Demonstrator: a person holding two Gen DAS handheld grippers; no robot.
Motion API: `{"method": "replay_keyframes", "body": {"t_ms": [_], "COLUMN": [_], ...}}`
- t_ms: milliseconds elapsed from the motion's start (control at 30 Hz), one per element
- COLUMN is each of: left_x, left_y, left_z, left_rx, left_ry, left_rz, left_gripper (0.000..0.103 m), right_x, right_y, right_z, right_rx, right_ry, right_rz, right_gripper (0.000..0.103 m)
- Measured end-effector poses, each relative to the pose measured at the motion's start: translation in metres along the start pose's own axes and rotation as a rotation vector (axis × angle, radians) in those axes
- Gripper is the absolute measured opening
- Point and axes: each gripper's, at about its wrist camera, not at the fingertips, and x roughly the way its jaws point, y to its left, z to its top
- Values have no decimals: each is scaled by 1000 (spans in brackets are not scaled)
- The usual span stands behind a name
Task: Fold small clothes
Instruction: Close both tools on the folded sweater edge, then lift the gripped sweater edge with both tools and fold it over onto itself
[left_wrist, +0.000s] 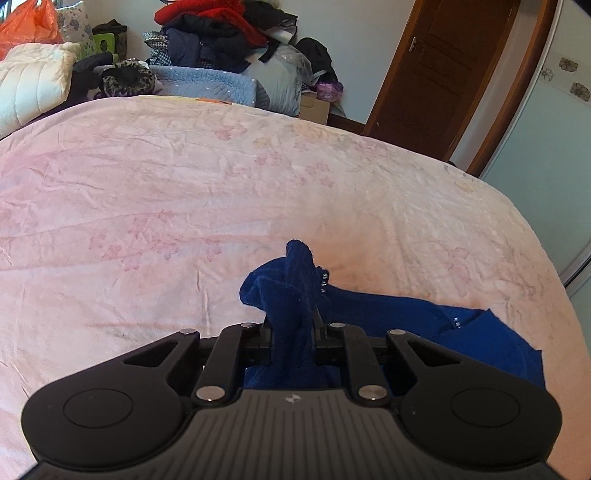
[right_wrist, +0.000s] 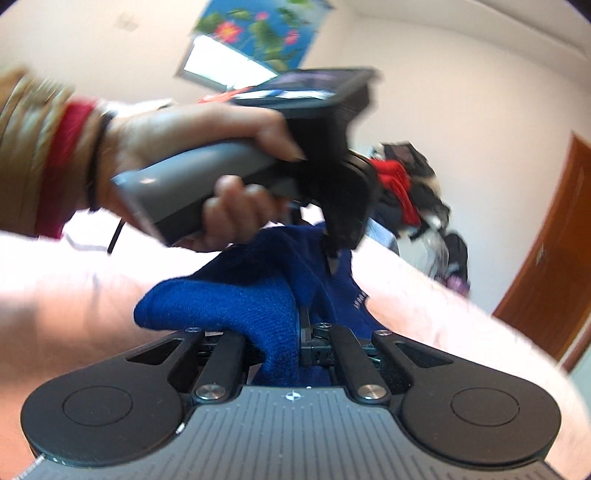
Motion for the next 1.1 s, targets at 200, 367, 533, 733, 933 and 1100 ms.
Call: {"method": "replay_keyframes", "body": {"t_ms": [200, 367, 533, 733, 933, 1100], "left_x": [-11, -9, -2, 12, 37, 61], "left_y": [-39, -77, -115, -164, -209, -232], "left_z": [8, 8, 6, -2, -18, -30], "left_rx": [13, 54, 89, 159, 222, 251], "left_ry": [-15, -15, -4, 11, 49, 85], "left_rz": [-24, -46, -79, -95, -92, -81], "left_gripper": [14, 14, 14, 14, 14, 15], "right_x": [-34, -36, -42, -52, -56, -52], "right_y": [-48, -86, -99, -133, -162, -180], "right_z": [-15, -40, -57, -82, -113, -146], "right_rx": [183, 275, 323, 459, 643, 820], "right_ry": [-14, -17, -19, -9, 13, 50], "right_rz": [-21, -40, -77, -90, -75, -20], "right_gripper": [6, 6, 6, 6, 6, 8]}}
